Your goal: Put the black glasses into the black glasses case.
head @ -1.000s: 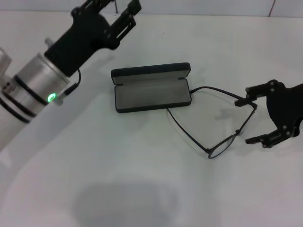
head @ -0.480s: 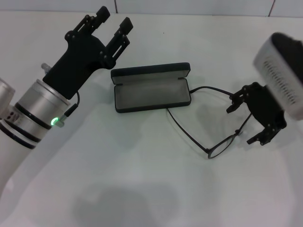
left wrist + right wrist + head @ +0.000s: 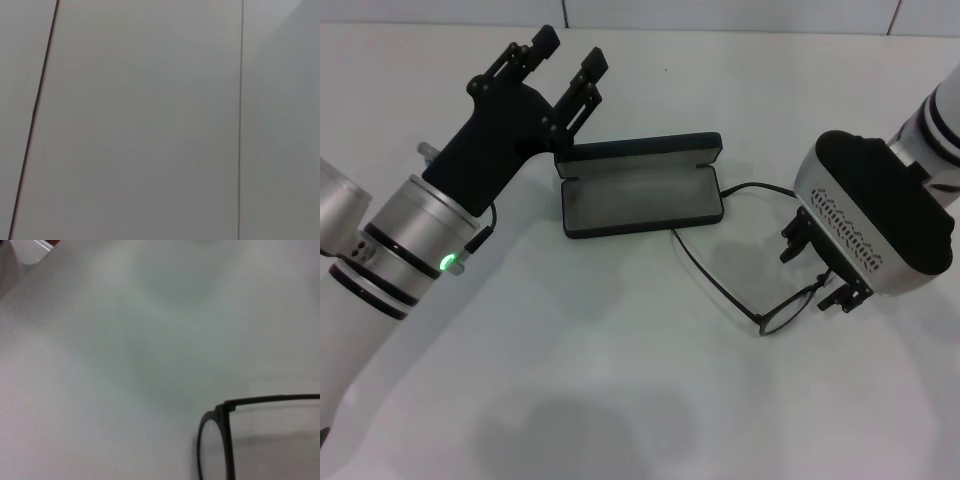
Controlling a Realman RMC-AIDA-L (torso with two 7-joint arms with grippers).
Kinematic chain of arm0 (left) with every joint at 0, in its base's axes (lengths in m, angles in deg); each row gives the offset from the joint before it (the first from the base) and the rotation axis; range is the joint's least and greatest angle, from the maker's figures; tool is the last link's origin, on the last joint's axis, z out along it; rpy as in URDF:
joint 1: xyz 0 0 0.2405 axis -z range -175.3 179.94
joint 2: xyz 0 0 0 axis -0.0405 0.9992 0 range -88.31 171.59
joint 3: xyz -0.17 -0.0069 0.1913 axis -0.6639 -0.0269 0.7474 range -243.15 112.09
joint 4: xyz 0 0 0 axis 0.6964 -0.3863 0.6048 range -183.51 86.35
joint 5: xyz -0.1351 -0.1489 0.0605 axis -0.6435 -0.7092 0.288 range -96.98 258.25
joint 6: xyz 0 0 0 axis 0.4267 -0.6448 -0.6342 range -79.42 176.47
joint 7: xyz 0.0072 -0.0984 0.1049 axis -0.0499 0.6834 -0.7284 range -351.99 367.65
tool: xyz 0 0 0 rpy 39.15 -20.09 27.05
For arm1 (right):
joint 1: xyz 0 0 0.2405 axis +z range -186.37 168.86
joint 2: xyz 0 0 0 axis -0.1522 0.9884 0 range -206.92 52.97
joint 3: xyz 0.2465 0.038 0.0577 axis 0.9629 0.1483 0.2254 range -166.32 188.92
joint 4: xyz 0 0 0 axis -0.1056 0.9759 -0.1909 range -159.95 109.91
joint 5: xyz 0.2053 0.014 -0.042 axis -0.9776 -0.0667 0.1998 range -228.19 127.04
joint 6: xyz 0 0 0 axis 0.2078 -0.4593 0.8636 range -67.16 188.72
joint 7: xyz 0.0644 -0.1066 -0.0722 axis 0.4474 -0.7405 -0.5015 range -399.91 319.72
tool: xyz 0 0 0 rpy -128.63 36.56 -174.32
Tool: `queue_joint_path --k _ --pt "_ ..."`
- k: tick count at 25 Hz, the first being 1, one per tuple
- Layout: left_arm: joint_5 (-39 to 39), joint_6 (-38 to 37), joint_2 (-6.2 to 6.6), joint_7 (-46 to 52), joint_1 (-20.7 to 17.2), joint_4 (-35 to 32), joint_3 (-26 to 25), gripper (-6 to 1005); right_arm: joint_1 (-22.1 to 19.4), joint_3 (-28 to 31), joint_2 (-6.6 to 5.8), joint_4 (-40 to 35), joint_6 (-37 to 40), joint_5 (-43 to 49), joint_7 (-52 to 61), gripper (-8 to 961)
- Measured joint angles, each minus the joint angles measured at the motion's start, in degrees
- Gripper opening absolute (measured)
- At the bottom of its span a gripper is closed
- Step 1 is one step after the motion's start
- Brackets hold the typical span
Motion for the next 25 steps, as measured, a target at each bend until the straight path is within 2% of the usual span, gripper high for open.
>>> queue_joint_path --k 1,10,17,25 --pt "0.0 0.36 0.0 -0.59 0.04 -0.27 0.0 596 0.16 -0.24 0.0 0.32 -0.13 -0.13 0.01 769" --pt "-0.45 1.03 -0.04 -3.72 -0.15 -2.09 0.0 594 1.36 -2.52 0.0 4.63 -3.06 -0.53 0.08 443" --pt "-0.52 1.08 -0.05 -3.78 -0.2 -2.18 0.0 593 1.32 -0.99 0.0 4.35 -2.93 -2.11 0.11 188" --pt "-0.55 1.08 -0.05 -5.13 -0.42 -2.27 -0.05 591 -0.42 5.99 -0.43 0.99 3.77 -2.48 -0.47 100"
